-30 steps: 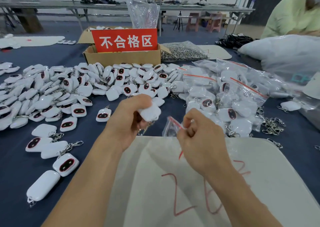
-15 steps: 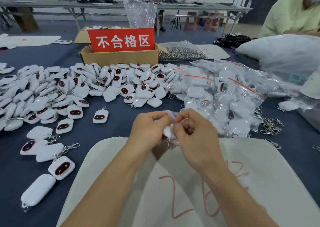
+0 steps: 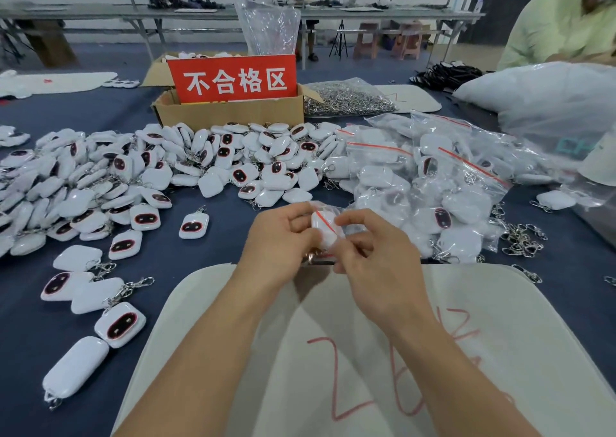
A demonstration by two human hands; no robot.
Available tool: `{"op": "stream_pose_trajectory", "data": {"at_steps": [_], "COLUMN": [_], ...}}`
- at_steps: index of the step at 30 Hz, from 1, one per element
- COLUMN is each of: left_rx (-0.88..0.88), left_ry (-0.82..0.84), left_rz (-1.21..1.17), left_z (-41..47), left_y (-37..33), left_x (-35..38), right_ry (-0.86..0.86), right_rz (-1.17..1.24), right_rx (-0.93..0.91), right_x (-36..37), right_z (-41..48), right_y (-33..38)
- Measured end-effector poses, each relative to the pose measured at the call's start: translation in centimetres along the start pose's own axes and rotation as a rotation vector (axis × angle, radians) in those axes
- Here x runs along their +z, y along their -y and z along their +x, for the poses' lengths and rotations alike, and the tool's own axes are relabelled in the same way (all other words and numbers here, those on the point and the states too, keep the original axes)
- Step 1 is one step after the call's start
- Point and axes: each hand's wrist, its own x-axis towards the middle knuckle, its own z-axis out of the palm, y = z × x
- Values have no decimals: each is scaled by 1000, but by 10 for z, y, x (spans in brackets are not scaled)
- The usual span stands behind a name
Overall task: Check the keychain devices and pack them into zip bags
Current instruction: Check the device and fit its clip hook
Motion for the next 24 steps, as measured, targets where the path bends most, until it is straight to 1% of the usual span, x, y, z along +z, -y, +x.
{"op": "stream_pose_trajectory", "data": {"at_steps": [2,3,6,7,9,10,11,12,13,15,17,20,22,24], "left_rx": [120,158,231,247,269,244,190,119,62,9,23,24,14,24], "left_ry": [-143,-201,-299,-351,-486,-536,-535,-484,-402,-268,-202,-62,29,41], "left_rz": [220,280,281,293,426,501,545,538,470,263,61,-230,-360,-465], "left_z": [-3,-5,-6,-6,-6,-6,-6,-5,-3,-3,-3,-4,-5,-5], "left_y": [1,0,-2,-2,-2,-2,-2,-2,-2,-5,-9,-14,-16,-16], "left_x": [4,6,8,7,3,1,0,1,2,5,5,0,-4,-8], "right_ry": [26,31,-32,-69,-121,-126,-122,-116,-113,-124,-155,-170,-164,-165], "right_rz": [40,45,76,102,190,247,297,329,340,313,264,270,265,245], "right_rx": [-34,-61,-78,-62,-21,-8,0,3,5,27,64,74,52,13], "right_x": [2,3,3,1,-3,-5,-6,-7,-8,-8,-7,-8,-9,-9], "right_z": [-2,-4,-4,-3,1,2,3,3,4,4,5,4,3,2], "right_y": [3,4,6,6,5,5,6,7,7,5,3,4,7,9]}}
